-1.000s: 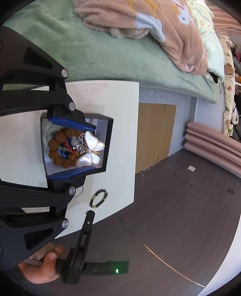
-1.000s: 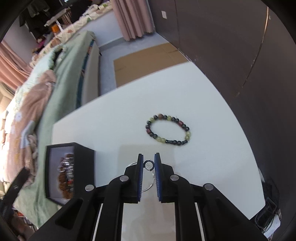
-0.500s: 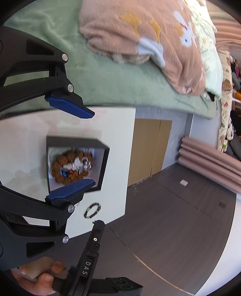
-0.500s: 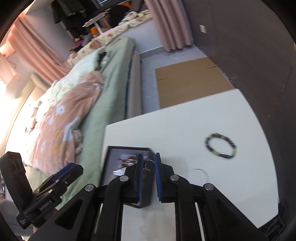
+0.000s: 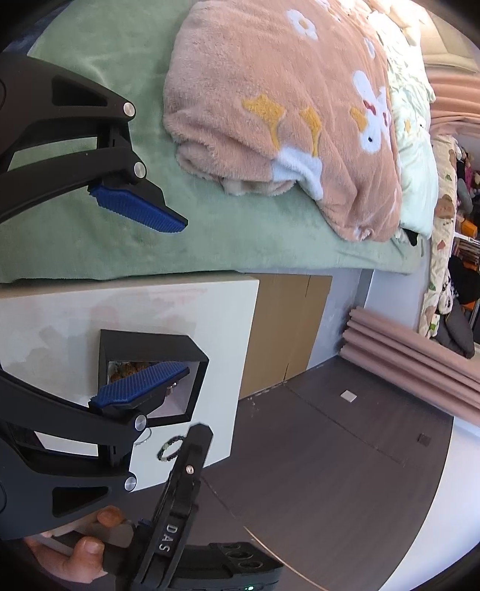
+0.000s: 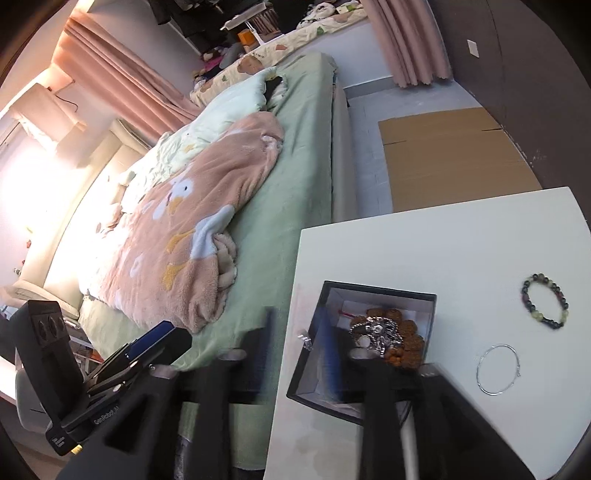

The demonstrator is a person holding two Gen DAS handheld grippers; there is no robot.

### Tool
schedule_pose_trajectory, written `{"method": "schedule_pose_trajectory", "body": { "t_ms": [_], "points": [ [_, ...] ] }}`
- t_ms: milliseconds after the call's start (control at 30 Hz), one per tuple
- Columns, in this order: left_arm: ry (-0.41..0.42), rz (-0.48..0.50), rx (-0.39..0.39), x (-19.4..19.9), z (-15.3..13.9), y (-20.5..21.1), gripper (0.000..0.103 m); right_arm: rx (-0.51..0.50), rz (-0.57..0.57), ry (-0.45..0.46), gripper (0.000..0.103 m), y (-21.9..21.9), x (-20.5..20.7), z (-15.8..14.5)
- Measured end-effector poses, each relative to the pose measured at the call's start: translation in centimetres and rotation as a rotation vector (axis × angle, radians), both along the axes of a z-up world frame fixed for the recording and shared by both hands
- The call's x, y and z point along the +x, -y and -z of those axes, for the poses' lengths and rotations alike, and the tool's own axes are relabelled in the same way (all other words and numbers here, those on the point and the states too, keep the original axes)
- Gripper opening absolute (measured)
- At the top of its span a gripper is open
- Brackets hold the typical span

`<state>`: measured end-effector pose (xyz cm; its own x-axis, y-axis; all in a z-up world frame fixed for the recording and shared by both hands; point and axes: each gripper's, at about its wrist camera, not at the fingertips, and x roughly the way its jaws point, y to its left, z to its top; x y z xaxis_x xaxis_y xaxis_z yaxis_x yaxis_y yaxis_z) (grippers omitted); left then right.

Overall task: Organize jewelry
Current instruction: 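Move the left gripper back toward the silver hoop ring, then grasp the silver hoop ring with the left gripper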

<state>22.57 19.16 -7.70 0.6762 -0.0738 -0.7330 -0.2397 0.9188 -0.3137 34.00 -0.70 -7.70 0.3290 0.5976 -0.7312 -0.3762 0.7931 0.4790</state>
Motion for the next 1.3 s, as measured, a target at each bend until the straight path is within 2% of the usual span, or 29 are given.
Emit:
{"method": "schedule_pose_trajectory", "body": {
  "t_ms": [233, 500, 800, 1033, 1200, 1300],
  "points": [
    [-0.005, 0.030, -0.009, 1.0, 0.3, 1.7, 0.073, -0.020, 0.041, 0.006, 0.054, 3.3, 0.1, 0.2],
    [0.000, 0.126, -0.017, 3.2, 0.3, 7.1, 0.073, -0.053, 0.143, 0.029, 0.068, 10.6, 0.4, -0.3],
    [-0.008, 0.245, -0.013, 5.5, 0.6, 14.0, 0.073, -0.080, 0.248, 0.041, 0.095, 18.3, 0.4, 0.2],
    [-0.039, 0.316, -0.005, 6.8, 1.3, 18.5, 0.071, -0.066, 0.318, 0.010, 0.095, 23.0, 0.4, 1.6],
    [-0.099, 0.350, -0.016, 8.0, 2.8, 21.3, 0.059, -0.056, 0.354, -0.007, 0.095, 25.7, 0.0, 2.6],
    [-0.133, 0.359, -0.021, 8.6, 3.8, 22.9, 0.056, -0.056, 0.366, -0.017, 0.095, 27.1, -0.2, 3.1]
  ]
}}
